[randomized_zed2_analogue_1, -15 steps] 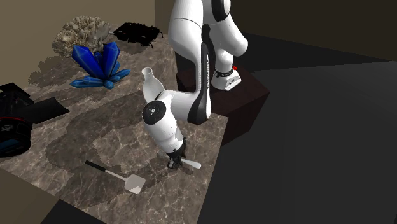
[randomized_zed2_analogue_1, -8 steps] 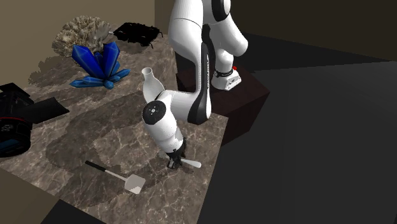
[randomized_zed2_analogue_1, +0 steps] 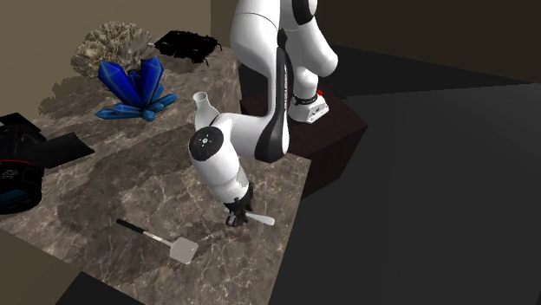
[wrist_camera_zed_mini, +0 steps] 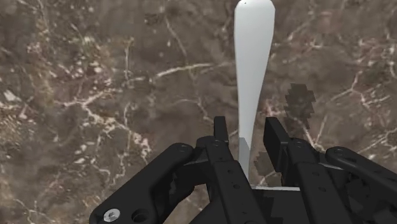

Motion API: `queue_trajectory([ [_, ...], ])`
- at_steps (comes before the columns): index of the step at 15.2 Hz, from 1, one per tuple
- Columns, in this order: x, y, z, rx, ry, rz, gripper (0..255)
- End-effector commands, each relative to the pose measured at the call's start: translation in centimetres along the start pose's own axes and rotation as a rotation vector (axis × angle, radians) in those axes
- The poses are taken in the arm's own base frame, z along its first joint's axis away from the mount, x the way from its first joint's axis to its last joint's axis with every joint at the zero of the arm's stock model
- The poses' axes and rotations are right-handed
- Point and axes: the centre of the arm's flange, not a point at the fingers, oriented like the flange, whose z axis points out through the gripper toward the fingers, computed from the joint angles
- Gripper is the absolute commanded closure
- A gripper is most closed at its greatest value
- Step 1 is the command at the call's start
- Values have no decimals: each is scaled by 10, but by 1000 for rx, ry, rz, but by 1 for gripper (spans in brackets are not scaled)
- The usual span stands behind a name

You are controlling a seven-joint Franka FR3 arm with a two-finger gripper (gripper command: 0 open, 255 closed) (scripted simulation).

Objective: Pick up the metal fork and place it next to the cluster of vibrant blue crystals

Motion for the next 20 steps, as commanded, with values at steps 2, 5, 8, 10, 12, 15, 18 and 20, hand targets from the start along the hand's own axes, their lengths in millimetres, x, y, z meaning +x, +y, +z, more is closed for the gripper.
queue_trajectory([
  [2,-2,0,-15,0,0,0,255],
  [5,-4,0,-31,0,0,0,255],
  [8,-6,0,-46,0,0,0,255],
  [10,-8,0,-57,0,0,0,255],
  [12,-9,0,-67,0,0,0,255],
  [15,-12,-1,-83,0,0,0,255],
  [18,-14,-1,-99,0,0,0,255],
  [20,-15,-1,-109,0,0,0,255],
])
